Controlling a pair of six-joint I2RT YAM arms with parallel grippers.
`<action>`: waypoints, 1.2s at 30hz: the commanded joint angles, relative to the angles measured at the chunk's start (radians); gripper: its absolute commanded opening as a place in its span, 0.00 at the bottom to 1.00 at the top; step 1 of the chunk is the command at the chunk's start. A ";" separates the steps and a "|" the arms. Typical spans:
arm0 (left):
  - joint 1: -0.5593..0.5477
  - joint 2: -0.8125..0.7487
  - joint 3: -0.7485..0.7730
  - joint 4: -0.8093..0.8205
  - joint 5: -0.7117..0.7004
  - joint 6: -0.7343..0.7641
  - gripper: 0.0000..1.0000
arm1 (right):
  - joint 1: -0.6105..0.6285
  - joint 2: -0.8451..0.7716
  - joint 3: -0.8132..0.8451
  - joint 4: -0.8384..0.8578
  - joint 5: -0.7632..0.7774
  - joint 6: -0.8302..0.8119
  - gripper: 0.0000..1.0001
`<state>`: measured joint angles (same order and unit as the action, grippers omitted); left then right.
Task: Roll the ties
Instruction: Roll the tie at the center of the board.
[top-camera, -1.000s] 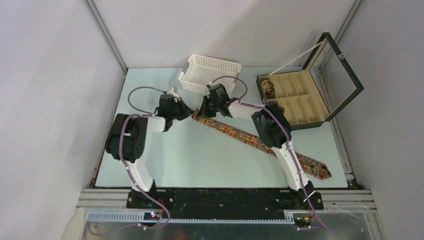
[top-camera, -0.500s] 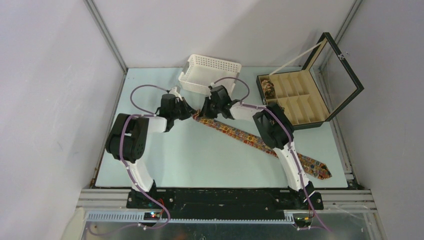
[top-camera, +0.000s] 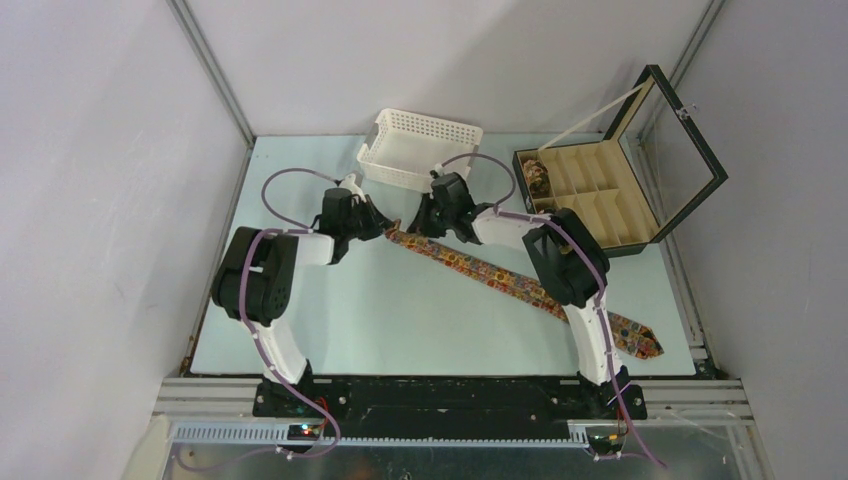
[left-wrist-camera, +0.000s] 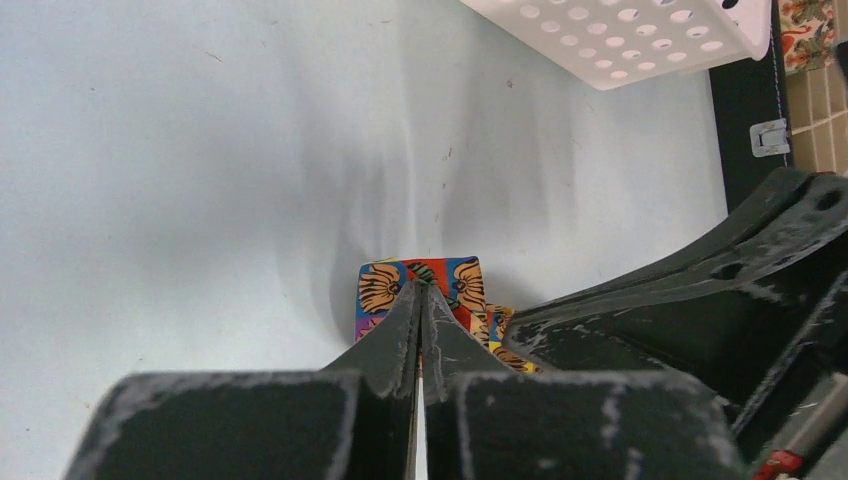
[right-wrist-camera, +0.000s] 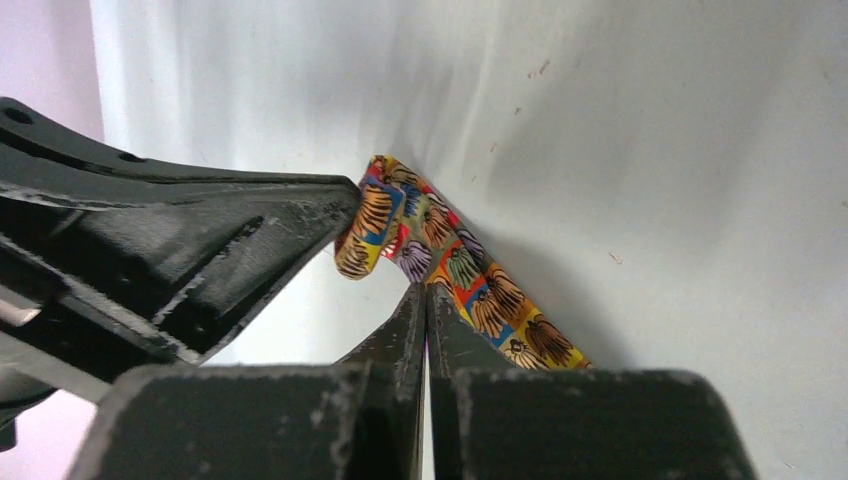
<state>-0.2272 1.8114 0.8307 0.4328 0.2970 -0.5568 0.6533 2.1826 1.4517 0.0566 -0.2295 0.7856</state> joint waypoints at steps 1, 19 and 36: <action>-0.008 -0.015 0.009 0.014 0.019 0.038 0.01 | -0.007 -0.070 0.018 0.015 0.046 -0.016 0.00; -0.010 -0.027 0.019 -0.004 0.023 0.055 0.01 | 0.012 0.023 0.017 0.009 0.018 -0.015 0.00; -0.009 -0.025 0.020 -0.004 0.025 0.054 0.00 | 0.016 0.016 -0.001 0.109 -0.052 -0.066 0.00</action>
<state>-0.2291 1.8111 0.8307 0.4194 0.3008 -0.5297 0.6647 2.2372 1.4685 0.0834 -0.2546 0.7574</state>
